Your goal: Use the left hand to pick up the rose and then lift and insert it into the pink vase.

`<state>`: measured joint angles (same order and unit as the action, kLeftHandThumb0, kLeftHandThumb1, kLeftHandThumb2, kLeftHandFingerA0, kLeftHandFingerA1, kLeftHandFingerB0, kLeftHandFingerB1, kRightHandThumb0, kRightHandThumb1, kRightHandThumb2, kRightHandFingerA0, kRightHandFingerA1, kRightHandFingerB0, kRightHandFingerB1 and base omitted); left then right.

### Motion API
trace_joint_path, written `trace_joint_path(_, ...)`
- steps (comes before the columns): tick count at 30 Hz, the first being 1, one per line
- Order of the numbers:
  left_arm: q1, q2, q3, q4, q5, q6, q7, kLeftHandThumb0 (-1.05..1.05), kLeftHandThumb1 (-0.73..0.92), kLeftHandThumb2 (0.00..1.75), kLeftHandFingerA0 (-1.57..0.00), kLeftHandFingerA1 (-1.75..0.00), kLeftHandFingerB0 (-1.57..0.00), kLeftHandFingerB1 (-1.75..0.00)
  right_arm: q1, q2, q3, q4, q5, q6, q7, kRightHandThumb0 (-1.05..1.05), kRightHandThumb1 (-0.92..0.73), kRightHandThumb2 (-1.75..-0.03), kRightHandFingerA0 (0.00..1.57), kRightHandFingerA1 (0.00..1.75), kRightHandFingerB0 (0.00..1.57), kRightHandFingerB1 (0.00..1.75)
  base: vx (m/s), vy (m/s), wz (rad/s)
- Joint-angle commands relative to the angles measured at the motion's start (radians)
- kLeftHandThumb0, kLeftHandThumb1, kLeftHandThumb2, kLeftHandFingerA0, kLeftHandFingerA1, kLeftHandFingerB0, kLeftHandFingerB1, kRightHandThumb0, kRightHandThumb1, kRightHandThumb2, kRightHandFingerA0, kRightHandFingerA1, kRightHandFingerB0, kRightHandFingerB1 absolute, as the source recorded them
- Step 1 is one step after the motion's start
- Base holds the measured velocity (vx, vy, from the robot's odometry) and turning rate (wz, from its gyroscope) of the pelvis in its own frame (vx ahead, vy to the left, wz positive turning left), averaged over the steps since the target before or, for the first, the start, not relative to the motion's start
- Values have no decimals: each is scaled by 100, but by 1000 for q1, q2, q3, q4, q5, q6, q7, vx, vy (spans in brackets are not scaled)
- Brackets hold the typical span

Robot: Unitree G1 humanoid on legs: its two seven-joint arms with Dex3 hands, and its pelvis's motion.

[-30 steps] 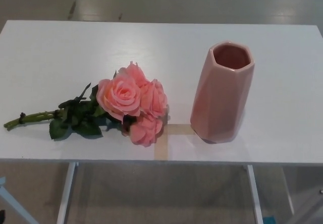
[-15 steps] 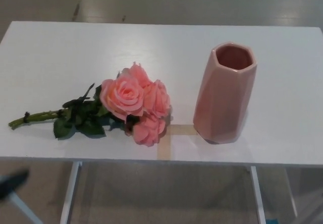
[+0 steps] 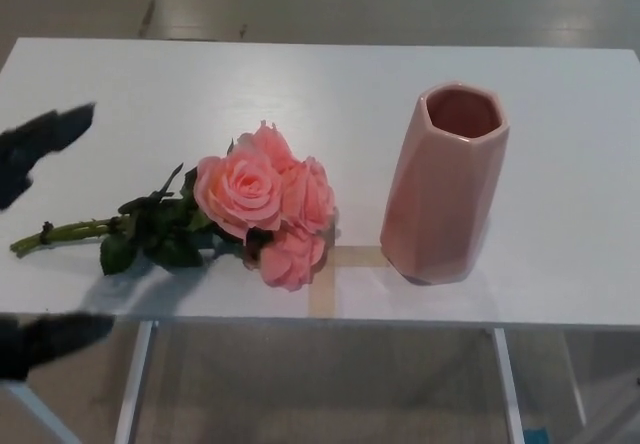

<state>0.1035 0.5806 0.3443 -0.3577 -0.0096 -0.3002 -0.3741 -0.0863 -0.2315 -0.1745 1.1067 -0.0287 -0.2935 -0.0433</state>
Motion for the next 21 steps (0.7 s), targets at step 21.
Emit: trace_joint_path(21,-603,140,-546,564,569,460,-20,-43,37,62,0,-11,-2,-20,1,-6,-3,-3,17,-6,29,-25,-64,-59,59,50,53,46,0,0,0)
